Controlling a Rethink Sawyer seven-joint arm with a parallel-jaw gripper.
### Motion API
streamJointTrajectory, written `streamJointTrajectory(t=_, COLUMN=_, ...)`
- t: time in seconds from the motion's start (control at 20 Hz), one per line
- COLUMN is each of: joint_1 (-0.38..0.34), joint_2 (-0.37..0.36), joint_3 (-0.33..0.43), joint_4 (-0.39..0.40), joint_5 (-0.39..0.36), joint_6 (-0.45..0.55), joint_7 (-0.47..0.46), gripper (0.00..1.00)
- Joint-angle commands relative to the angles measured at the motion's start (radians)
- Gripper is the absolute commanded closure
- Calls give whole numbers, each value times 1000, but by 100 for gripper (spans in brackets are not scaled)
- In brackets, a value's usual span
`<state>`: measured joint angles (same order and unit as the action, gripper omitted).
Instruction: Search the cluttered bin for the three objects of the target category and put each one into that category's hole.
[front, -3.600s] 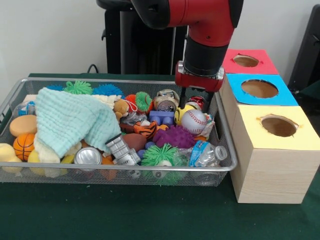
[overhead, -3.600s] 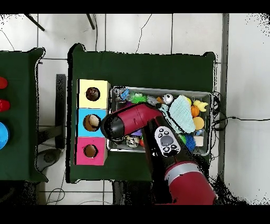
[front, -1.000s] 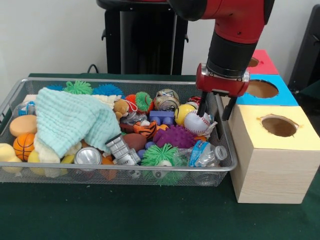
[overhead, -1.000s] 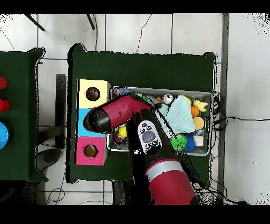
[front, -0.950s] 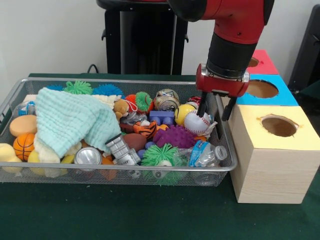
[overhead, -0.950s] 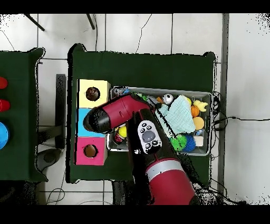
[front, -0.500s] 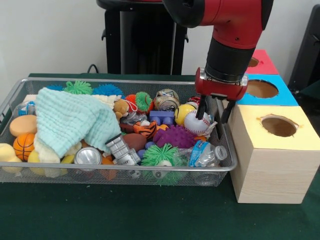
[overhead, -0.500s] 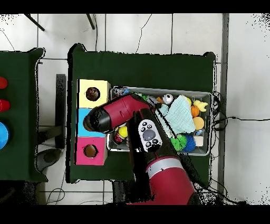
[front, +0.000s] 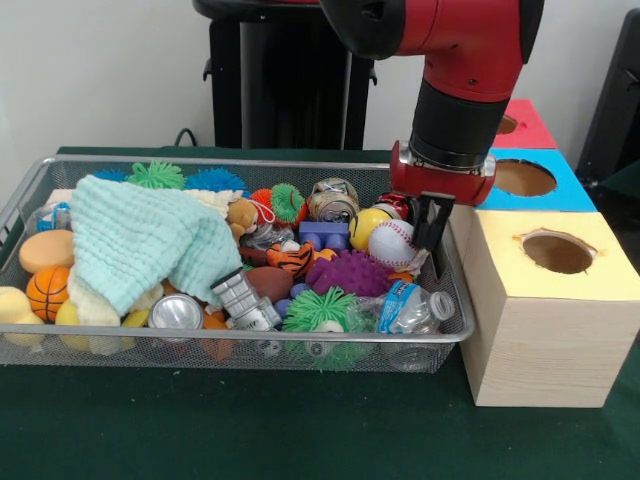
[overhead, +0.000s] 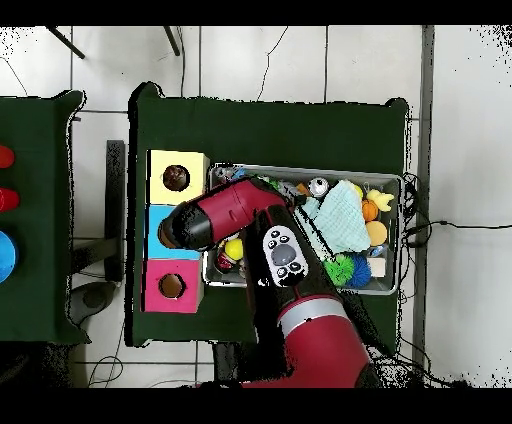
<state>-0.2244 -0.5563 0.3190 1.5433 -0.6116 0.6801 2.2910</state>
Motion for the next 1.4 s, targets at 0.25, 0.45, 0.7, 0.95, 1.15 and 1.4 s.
streamJointTrajectory(t=0.25, joint_1=-8, joint_2=72, joint_3=-24, joint_4=-33, joint_5=12, joint_6=-155, joint_7=97, gripper=100)
streamJointTrajectory(t=0.45, joint_1=5, joint_2=81, joint_3=-47, joint_4=-49, joint_5=13, joint_6=-164, joint_7=123, gripper=100)
streamJointTrajectory(t=0.7, joint_1=-16, joint_2=133, joint_3=-29, joint_4=-112, joint_5=32, joint_6=-127, joint_7=58, gripper=100)
streamJointTrajectory(t=0.95, joint_1=-25, joint_2=186, joint_3=-21, joint_4=-172, joint_5=54, joint_6=-42, joint_7=-4, gripper=100)
streamJointTrajectory(t=1.15, joint_1=-27, joint_2=211, joint_3=-24, joint_4=-199, joint_5=65, joint_6=-12, joint_7=-27, gripper=100)
streamJointTrajectory(t=1.4, joint_1=-26, joint_2=220, joint_3=-25, joint_4=-227, joint_5=73, joint_6=35, joint_7=-52, gripper=100)
